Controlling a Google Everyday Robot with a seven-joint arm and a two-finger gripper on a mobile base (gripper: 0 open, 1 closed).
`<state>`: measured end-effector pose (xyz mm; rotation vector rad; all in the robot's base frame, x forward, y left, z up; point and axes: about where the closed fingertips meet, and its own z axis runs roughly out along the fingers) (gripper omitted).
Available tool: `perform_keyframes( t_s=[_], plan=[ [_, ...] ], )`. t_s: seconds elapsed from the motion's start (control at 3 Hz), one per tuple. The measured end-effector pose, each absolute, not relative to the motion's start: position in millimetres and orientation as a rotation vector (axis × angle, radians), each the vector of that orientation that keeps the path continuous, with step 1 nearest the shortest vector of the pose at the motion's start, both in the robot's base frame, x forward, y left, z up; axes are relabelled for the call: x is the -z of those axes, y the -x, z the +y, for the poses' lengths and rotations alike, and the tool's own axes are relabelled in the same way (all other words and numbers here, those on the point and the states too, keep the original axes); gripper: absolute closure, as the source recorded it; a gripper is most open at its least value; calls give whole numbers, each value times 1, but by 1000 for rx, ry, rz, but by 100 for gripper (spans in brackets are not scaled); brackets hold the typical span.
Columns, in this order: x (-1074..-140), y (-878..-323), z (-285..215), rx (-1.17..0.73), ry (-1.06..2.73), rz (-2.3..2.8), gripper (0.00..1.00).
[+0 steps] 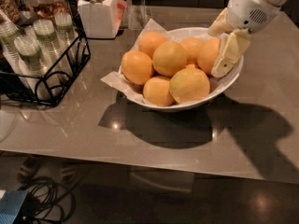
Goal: Pick orange from white bowl
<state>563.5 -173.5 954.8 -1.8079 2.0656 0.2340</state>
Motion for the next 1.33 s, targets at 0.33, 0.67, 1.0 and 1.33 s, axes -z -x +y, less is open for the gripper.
perform_keyframes(
  t_s=[0.33,0.67,1.0,1.33],
  plan=[
    [-945,-563,-176,-267,1805,2090,20],
    [-936,-564,-177,-299,1801,2108,23],
    [-931,-564,-178,-315,1796,2117,41],
    [-928,-564,-179,-318,1790,2126,65]
  ],
)
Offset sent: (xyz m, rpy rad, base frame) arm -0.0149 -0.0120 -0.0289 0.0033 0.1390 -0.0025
